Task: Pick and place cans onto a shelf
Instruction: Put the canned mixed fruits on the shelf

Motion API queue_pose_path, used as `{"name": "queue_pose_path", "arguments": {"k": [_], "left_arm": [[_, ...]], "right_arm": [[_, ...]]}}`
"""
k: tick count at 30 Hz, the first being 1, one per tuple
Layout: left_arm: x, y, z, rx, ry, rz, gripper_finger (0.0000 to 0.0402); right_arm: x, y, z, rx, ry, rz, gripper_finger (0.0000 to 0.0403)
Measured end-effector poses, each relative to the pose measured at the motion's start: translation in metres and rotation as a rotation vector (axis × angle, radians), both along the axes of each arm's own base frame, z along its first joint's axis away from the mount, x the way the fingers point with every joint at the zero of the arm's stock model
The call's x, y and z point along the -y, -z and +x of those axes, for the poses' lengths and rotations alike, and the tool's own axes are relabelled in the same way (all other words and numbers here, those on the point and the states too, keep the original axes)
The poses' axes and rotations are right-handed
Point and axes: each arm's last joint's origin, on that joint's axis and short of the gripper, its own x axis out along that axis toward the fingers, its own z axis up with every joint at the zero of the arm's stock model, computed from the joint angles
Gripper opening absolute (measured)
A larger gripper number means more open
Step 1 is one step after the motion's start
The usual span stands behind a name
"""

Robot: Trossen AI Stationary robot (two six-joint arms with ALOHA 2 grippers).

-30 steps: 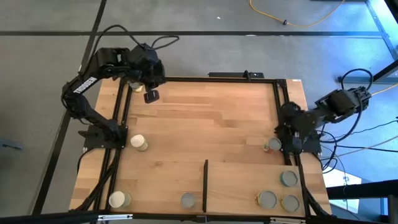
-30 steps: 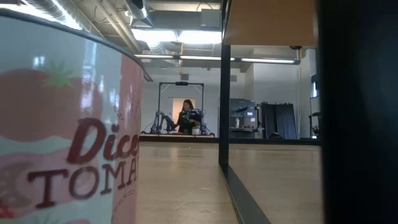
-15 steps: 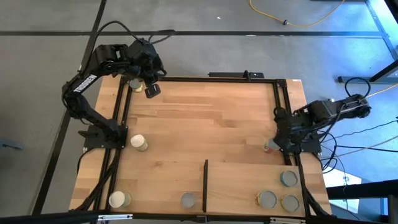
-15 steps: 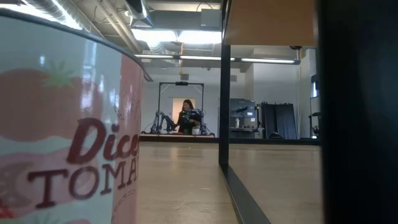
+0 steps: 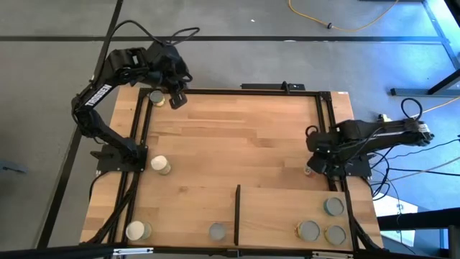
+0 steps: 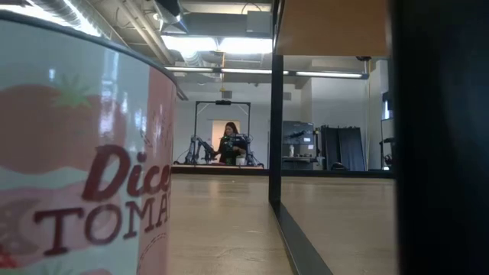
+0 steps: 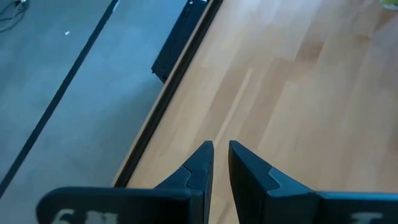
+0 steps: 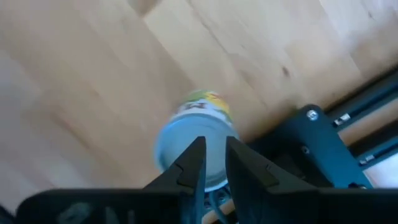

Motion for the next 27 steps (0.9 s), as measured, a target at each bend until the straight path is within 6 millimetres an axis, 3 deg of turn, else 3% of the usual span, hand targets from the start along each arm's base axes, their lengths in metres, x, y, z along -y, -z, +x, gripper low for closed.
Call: {"name": "queue_pose_path", "arguments": {"k": [27], "left_arm": [[-0.007,0.000,-0.004,0.009,-0.047,-0.008,0.0042]], "right_arm": [[0.018,0.036,0.033,-0.317,-0.222,0.081,0.0063]]}}
